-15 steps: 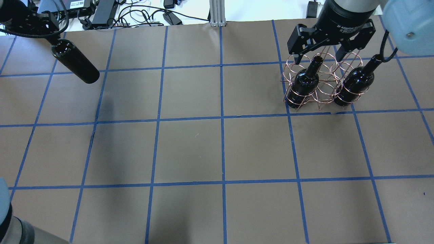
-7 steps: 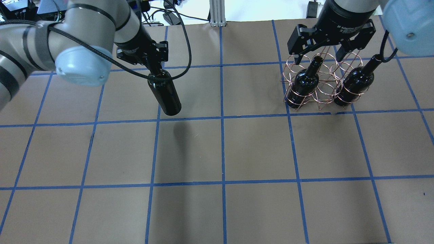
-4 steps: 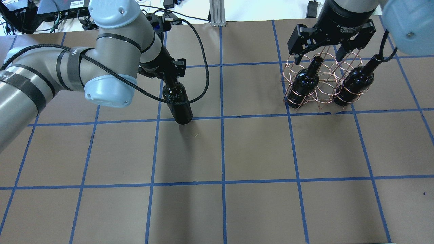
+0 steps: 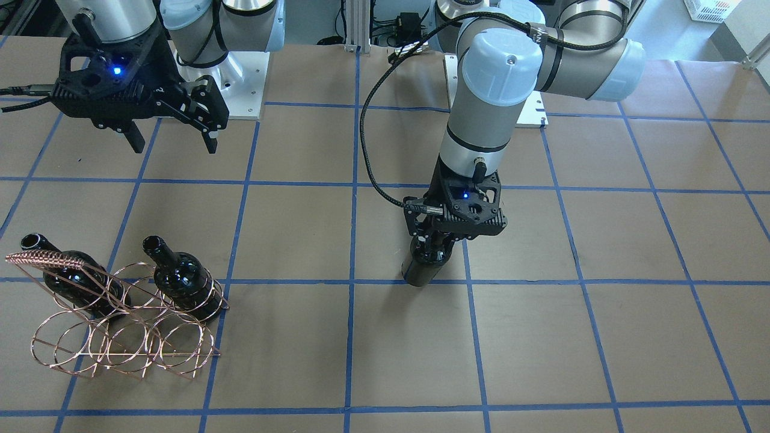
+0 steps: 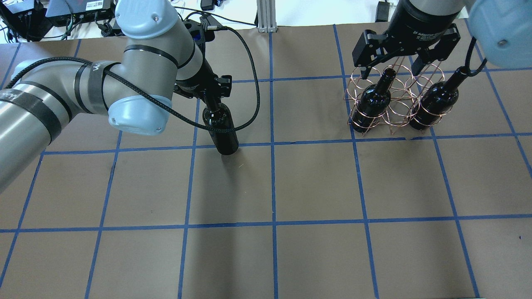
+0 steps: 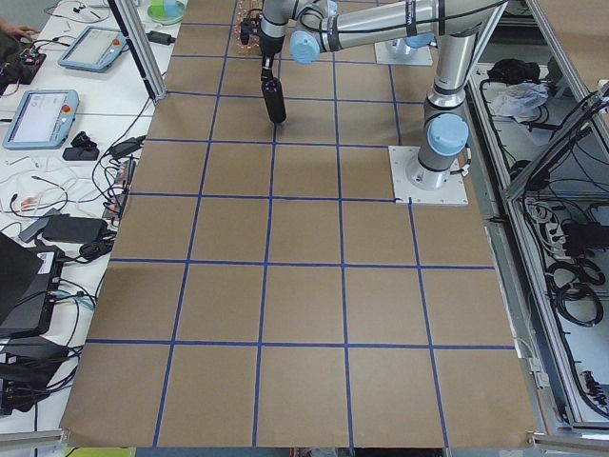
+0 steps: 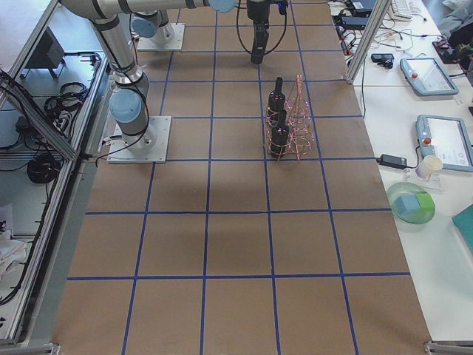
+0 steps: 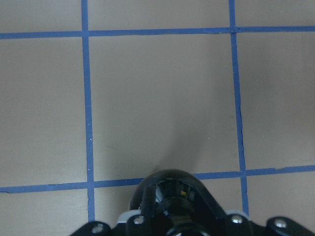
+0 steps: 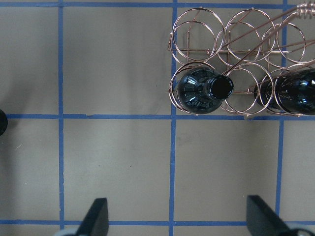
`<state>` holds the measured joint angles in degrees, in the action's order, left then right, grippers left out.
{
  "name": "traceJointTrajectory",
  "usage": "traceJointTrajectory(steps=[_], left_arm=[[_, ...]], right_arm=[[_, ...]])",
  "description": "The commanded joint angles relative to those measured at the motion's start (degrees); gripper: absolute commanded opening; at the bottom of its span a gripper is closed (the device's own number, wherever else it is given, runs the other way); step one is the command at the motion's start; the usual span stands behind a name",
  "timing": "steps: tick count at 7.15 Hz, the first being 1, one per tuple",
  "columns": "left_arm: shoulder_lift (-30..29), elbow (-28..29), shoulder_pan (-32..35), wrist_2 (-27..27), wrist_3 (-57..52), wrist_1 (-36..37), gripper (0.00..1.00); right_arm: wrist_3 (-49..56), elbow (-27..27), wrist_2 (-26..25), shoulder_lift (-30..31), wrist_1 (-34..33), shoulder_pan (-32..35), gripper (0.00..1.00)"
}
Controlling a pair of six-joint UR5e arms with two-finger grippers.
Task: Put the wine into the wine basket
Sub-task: 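Swing the bottle upright toward table center and set it down, then open the left gripper and raise it away from the bottle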
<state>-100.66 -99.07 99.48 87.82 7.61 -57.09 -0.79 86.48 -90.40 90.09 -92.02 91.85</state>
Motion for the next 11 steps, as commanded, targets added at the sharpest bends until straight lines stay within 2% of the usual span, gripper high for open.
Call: traceJointTrajectory(steps=[1,4,5,7,11], left_arm=[[-0.3,-0.4,0.1,-0.3,0.0,-0.3,0.00],[-0.7,-0.7,0.6,-0.3,0.1,-0.3,0.00],[-0.6,-0.7,0.6,-0.3,0.1,-0.6,0.49],[-0.5,-0.7,0.7,0.0,0.1,-1.0,1.00],[3.3,3.8,0.4,0.2,0.1,-14.3,1.00]], right_arm=[[0.0,0.0,0.0,0.0,0.0,0.0,1.00],[0.0,0.1,0.0,0.0,0.0,0.0,1.00],[0.0,0.0,0.0,0.0,0.0,0.0,1.00],[0.0,0.0,0.0,0.0,0.0,0.0,1.00],[0.1,0.1,0.0,0.0,0.0,0.0,1.00]])
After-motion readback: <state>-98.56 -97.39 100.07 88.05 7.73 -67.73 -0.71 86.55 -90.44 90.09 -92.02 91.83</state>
